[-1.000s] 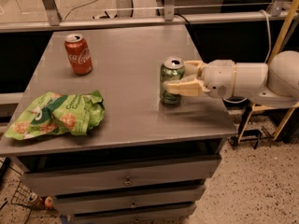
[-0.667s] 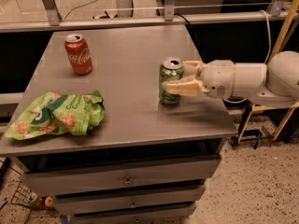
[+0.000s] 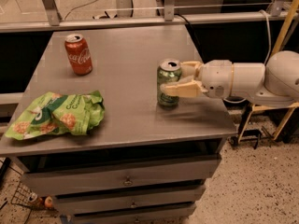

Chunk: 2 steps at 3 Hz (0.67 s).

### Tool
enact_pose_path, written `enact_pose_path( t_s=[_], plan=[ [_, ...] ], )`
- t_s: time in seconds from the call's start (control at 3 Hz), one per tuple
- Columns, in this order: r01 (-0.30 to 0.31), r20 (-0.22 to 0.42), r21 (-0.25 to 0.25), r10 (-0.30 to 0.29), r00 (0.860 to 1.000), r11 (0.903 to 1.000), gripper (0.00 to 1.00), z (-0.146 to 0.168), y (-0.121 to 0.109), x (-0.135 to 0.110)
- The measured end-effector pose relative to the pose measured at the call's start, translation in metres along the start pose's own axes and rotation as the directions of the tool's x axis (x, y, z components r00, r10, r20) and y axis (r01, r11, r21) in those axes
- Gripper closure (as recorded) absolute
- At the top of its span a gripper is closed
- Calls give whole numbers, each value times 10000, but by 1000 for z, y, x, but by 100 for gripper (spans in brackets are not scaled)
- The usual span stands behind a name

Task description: Place green can upright

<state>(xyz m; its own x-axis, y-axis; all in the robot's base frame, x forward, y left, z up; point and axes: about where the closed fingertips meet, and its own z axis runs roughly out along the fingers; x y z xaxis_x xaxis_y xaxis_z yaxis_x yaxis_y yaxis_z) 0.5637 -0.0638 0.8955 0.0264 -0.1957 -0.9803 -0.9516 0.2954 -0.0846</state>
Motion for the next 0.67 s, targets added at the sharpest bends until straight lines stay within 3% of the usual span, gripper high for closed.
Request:
enact_pose_path(
  t_s=[0.33,0.67],
  plan=[
    [19,9,-80,-18,10000,10000,0,4,2,-1],
    [19,9,-80,-18,10000,10000,0,4,2,-1]
  ],
)
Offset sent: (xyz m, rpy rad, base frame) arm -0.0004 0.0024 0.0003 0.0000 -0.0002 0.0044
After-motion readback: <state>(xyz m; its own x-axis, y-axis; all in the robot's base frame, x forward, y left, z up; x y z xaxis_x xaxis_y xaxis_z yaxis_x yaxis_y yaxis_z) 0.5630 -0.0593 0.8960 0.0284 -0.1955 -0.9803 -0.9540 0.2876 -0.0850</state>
